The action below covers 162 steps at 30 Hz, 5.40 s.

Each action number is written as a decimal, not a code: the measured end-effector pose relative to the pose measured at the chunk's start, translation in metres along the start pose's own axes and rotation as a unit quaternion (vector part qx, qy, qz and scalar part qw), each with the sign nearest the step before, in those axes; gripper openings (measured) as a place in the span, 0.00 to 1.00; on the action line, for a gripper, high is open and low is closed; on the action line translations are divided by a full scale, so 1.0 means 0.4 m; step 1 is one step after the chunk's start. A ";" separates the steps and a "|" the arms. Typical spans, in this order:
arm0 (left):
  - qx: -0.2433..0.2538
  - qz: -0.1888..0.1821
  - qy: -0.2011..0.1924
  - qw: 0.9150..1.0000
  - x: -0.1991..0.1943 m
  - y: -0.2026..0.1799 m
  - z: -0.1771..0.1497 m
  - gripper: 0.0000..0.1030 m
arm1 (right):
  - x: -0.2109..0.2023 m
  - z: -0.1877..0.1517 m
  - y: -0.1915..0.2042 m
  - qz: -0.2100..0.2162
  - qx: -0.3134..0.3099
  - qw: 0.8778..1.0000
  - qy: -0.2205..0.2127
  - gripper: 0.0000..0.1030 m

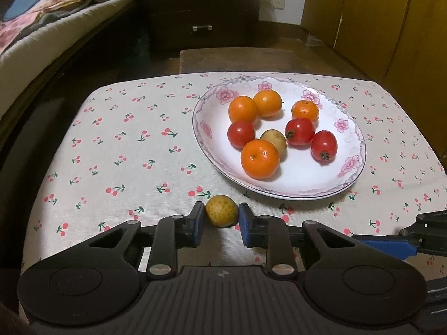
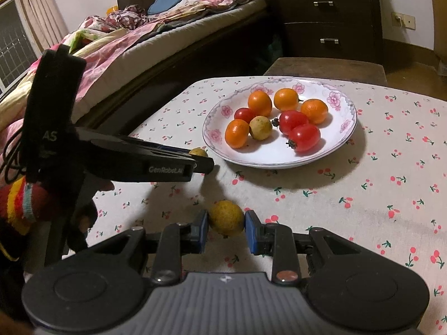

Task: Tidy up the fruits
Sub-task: 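Grasp a yellow pear with the right tool while the left tool grasps another pear, then carry both held pears over the white plate and lower them onto it, then open both tools to release the pears onto the plate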

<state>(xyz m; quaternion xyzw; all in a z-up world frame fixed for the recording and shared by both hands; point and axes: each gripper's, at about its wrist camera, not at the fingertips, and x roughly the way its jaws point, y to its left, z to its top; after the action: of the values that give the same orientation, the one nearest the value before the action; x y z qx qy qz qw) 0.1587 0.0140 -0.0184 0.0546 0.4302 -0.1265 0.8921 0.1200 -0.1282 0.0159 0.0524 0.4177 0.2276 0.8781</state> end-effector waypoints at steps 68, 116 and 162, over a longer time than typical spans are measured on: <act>-0.020 -0.047 -0.023 0.998 -0.133 -0.126 0.018 0.32 | -0.119 0.066 -0.055 -0.018 0.040 0.998 -0.039 0.53; -0.052 -0.030 -0.005 0.998 0.008 -0.073 0.088 0.32 | 0.025 0.161 -0.118 -0.020 0.007 1.000 -0.017 0.53; -0.040 -0.019 -0.026 0.999 -0.023 -0.071 0.085 0.52 | 0.005 0.161 -0.123 -0.031 -0.003 0.999 -0.023 0.53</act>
<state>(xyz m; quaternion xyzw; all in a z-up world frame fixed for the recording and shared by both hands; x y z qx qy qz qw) 0.1711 -0.0186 0.0103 0.0075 0.4124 -0.1274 0.9020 0.1876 -0.1649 0.0422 0.0420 0.3981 0.2000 0.8943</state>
